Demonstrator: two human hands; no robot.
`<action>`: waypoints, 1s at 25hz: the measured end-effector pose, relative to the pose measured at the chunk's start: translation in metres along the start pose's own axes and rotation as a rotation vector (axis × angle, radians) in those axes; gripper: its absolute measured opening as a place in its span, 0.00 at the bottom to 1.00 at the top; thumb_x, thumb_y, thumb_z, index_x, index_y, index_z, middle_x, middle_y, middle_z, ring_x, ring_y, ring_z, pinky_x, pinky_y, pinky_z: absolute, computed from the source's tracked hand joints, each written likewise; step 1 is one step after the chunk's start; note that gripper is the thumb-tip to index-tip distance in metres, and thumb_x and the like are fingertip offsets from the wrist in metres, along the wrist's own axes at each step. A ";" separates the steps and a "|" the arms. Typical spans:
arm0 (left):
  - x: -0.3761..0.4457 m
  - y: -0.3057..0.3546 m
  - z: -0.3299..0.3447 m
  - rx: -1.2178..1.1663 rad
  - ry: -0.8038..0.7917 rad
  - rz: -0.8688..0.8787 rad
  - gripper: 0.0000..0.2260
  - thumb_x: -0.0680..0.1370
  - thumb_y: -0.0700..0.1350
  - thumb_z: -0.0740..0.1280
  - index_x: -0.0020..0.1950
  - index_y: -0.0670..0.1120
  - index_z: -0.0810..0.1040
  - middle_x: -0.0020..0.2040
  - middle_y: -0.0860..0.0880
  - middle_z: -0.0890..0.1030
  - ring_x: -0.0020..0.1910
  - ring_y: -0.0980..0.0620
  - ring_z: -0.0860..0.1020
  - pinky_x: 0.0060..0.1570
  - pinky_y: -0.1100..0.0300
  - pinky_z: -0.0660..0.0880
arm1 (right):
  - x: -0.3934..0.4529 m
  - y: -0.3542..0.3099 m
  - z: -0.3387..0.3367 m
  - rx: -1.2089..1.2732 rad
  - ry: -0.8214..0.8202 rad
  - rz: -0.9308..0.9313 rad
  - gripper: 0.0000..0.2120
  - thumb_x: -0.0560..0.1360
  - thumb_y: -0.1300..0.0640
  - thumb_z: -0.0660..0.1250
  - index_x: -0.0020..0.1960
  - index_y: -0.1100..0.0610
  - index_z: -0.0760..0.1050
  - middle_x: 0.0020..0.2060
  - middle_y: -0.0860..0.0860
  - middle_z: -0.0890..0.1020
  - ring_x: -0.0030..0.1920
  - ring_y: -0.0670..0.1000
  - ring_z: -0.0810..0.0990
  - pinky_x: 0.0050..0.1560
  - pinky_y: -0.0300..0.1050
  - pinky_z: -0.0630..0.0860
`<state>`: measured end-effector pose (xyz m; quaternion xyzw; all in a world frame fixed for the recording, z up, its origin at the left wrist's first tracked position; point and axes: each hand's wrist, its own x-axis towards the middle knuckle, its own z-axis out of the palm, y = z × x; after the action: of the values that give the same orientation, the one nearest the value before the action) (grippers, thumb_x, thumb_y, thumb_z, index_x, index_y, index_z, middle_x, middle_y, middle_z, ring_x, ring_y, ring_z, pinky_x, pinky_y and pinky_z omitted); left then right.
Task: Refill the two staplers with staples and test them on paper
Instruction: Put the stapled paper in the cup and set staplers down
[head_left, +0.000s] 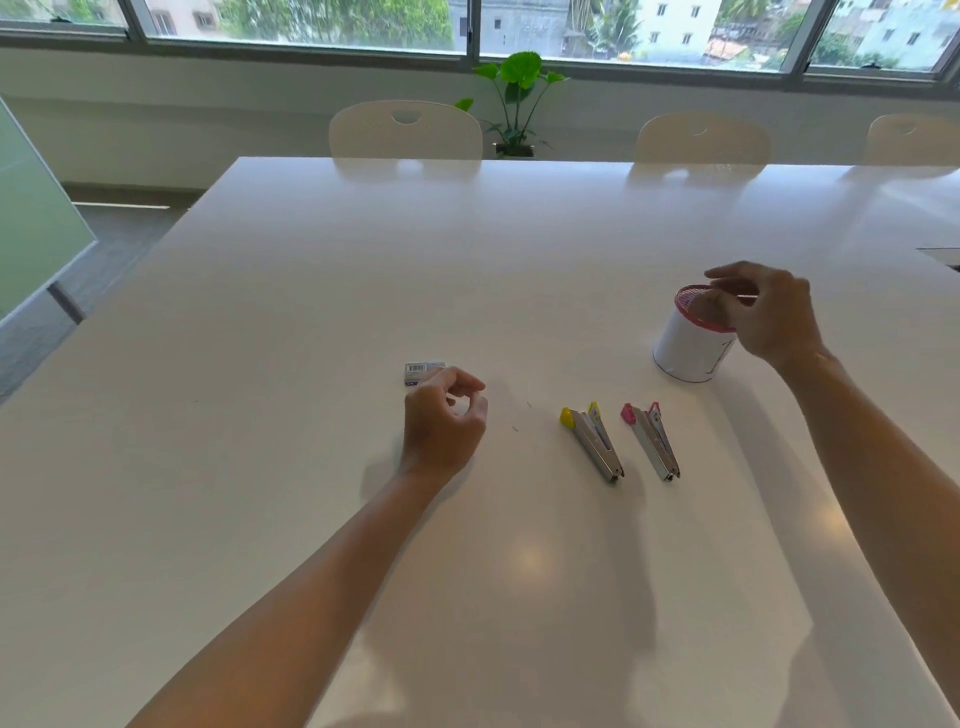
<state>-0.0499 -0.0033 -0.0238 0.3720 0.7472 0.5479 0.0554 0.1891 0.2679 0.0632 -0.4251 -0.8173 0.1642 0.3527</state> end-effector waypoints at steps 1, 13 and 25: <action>0.000 -0.001 0.000 0.000 -0.005 -0.005 0.07 0.72 0.36 0.69 0.41 0.47 0.83 0.39 0.55 0.82 0.41 0.60 0.76 0.41 0.74 0.69 | 0.001 0.000 0.001 -0.003 -0.009 0.025 0.12 0.75 0.63 0.71 0.59 0.58 0.82 0.50 0.57 0.86 0.52 0.54 0.84 0.57 0.40 0.74; -0.003 -0.004 -0.002 0.038 -0.222 0.009 0.03 0.71 0.41 0.75 0.44 0.48 0.85 0.39 0.58 0.80 0.38 0.69 0.75 0.38 0.75 0.69 | -0.061 -0.098 0.062 0.174 -0.248 -0.007 0.05 0.75 0.56 0.72 0.51 0.51 0.83 0.42 0.45 0.85 0.43 0.43 0.82 0.47 0.30 0.75; -0.003 -0.003 -0.010 0.043 -0.365 0.101 0.05 0.73 0.42 0.76 0.48 0.46 0.87 0.48 0.51 0.81 0.46 0.56 0.79 0.49 0.70 0.74 | -0.106 -0.126 0.105 -0.166 -0.483 -0.018 0.08 0.76 0.51 0.71 0.52 0.52 0.84 0.49 0.51 0.86 0.49 0.53 0.83 0.55 0.52 0.80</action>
<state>-0.0537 -0.0134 -0.0236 0.5033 0.7167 0.4574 0.1545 0.0823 0.1117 0.0148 -0.3937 -0.8923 0.1902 0.1126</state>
